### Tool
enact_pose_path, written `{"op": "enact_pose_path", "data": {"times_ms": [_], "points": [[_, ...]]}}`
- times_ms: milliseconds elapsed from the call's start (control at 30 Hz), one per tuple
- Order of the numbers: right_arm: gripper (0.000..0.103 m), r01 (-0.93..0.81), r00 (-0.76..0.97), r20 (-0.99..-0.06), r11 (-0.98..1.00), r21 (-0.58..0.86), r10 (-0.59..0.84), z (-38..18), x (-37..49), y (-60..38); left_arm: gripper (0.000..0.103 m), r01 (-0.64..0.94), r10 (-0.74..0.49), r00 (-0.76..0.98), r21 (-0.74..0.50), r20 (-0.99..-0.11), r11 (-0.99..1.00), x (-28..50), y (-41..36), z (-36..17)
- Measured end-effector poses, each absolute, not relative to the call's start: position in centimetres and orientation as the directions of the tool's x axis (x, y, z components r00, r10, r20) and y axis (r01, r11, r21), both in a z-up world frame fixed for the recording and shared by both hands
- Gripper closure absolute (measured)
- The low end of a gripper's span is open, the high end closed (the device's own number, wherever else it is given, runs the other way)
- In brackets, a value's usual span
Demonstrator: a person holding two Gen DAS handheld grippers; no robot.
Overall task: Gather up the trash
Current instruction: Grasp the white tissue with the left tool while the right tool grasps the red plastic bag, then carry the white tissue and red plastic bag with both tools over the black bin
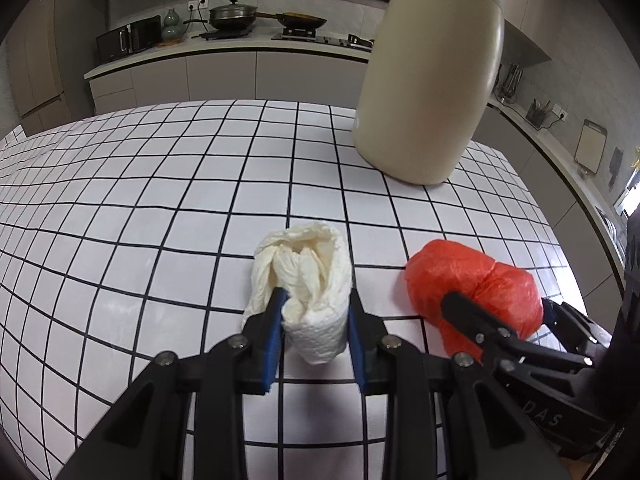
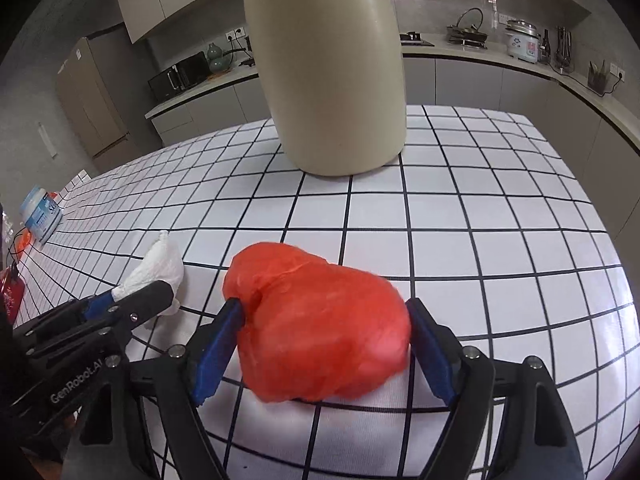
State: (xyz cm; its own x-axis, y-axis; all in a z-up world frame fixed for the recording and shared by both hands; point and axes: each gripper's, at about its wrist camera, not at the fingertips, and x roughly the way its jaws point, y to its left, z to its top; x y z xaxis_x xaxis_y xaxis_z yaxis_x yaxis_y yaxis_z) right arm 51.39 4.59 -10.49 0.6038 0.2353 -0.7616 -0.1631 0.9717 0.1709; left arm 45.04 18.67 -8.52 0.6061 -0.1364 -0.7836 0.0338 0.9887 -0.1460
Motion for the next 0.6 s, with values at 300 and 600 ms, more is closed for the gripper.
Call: {"op": "enact_pose_path", "data": {"times_ms": [300,600], "points": [[0.061,-0.198,0.6,-0.748,0.959,0.205,0.283,-10.7,50.9,4.7,0.072,0.05,-0.148,0.605,-0.148,-0.782,0.988,44.6,17.6,-8.2],[0.062,-0.2,0.615,-0.731,0.955,0.218,0.295,-9.0,48.3,3.4,0.072,0.057,-0.147,0.619,-0.143,-0.772,0.988,42.3,16.0,-7.0]]}}
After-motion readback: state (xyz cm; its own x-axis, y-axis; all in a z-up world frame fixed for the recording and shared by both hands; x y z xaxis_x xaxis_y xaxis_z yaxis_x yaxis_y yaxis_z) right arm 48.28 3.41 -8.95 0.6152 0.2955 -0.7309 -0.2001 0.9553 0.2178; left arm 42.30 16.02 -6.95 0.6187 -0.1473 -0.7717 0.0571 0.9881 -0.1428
